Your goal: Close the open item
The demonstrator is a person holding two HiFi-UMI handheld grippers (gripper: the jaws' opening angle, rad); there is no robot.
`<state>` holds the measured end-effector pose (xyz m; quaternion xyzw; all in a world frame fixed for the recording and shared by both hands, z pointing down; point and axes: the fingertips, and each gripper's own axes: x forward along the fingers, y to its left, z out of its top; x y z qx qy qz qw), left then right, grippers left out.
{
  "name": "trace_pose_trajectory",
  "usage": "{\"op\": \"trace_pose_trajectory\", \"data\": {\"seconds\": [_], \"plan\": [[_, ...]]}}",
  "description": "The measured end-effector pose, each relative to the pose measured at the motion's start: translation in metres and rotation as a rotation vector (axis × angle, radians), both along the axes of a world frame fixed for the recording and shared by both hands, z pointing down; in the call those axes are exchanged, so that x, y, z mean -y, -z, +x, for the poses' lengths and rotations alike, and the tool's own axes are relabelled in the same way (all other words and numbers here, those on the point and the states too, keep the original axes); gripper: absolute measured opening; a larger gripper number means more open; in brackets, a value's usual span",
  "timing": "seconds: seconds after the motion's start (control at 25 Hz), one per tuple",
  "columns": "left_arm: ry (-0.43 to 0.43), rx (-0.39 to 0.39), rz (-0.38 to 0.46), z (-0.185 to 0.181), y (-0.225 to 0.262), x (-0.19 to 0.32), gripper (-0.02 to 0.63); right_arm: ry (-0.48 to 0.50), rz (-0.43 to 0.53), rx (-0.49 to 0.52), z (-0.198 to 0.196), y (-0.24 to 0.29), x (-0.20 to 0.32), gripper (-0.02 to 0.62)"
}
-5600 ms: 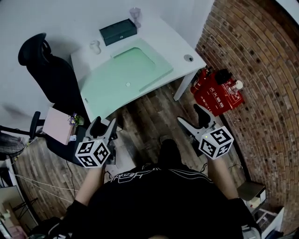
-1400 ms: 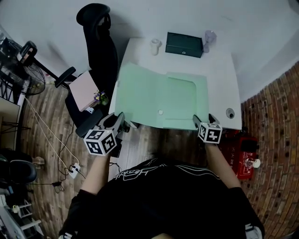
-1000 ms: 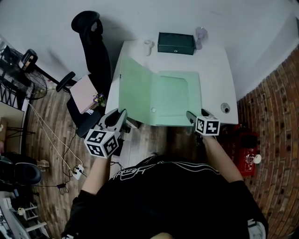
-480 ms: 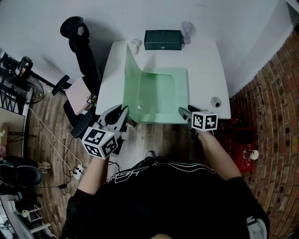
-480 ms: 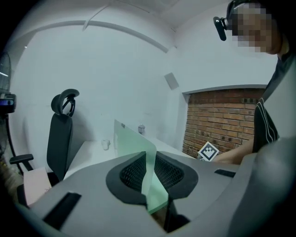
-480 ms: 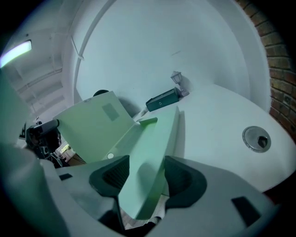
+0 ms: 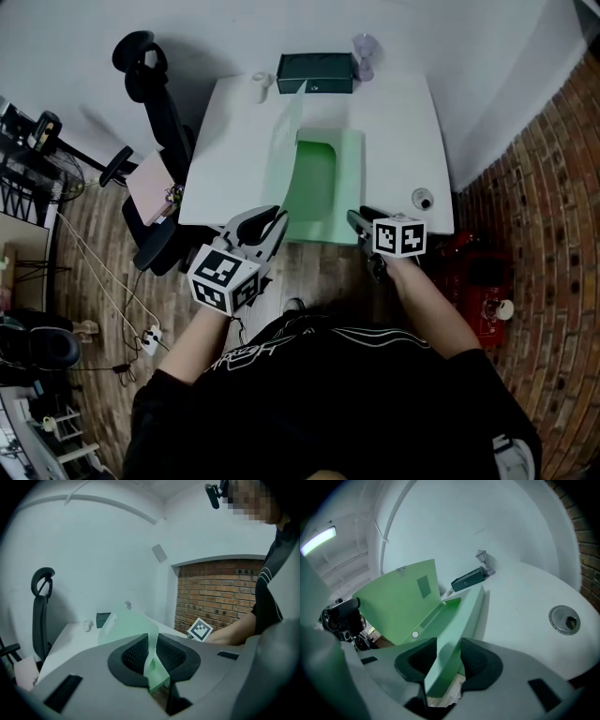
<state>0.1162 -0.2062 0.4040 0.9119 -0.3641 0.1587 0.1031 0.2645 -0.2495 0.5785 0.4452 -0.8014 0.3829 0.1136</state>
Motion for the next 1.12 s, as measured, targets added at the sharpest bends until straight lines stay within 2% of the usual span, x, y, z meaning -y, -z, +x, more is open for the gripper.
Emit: {"op": "trace_pose_trajectory", "data": {"seconds": [0.2, 0.32, 0.52, 0.88, 1.12], "plan": [[-0.058, 0.040, -0.015, 0.034, -0.023, -0.007, 0.071, 0.016, 0.017, -0.055, 0.001, 0.002, 0.000, 0.104], [-0.077, 0.060, -0.028, 0.051, -0.040, -0.010, 0.072, 0.030, 0.049, -0.070, 0.004, 0.010, 0.000, 0.104], [-0.098, 0.111, -0.077, 0.077, -0.071, -0.014, 0.081, 0.023, 0.074, -0.029, 0.024, 0.023, -0.009, 0.104], [-0.126, 0.324, -0.127, 0.111, -0.130, -0.020, 0.092, -0.041, 0.067, -0.050, 0.066, 0.025, -0.043, 0.104], [-0.170, 0.403, -0.170, 0.120, -0.154, -0.022, 0.114, -0.067, 0.023, -0.013, 0.073, 0.018, -0.065, 0.095]]}}
